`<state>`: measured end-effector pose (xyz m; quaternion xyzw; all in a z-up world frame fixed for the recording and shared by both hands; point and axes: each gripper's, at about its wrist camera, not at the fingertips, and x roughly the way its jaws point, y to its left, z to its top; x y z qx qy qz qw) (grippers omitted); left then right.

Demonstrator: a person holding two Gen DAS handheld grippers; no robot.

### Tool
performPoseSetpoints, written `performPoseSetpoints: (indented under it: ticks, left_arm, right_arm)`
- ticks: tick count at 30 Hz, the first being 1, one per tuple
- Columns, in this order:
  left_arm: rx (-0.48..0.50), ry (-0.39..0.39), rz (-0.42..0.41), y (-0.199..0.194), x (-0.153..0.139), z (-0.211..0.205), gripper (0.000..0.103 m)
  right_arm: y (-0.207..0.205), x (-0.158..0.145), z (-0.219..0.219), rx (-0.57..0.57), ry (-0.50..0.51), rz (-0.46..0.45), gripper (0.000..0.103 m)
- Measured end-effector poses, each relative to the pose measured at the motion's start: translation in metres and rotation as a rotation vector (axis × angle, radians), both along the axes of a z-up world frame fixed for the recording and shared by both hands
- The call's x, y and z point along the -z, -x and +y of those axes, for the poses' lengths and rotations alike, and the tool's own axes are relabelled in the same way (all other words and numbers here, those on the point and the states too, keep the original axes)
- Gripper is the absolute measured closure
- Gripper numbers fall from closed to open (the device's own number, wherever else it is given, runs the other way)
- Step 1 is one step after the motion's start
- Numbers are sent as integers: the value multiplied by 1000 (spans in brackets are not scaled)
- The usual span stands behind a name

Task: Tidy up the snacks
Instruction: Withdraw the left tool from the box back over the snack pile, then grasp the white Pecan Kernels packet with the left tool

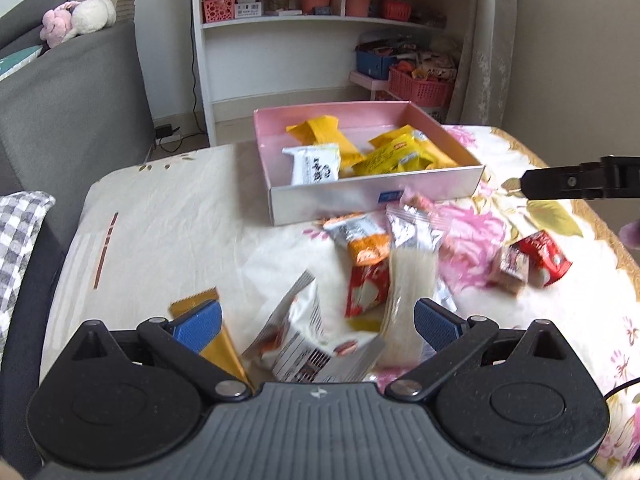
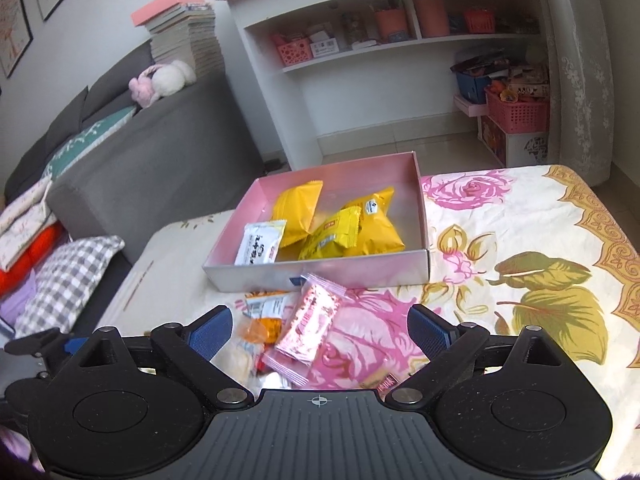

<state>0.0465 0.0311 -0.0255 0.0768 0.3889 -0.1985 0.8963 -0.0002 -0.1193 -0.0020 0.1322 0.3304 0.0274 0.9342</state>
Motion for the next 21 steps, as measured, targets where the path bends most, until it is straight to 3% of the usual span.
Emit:
performPoseSetpoints:
  ticks: [6,14,21]
  left_arm:
    - [-31,5,-14,3,2,18,0]
    - [-136,208,142,-4,16,43,5]
    - [-166,277,187,-1,22,56,14]
  right_arm:
    - [17,20,7,-29,49,31,7]
    - [41,36,50,-193,78,48,7]
    - [45,47,91,-320,54,96,7]
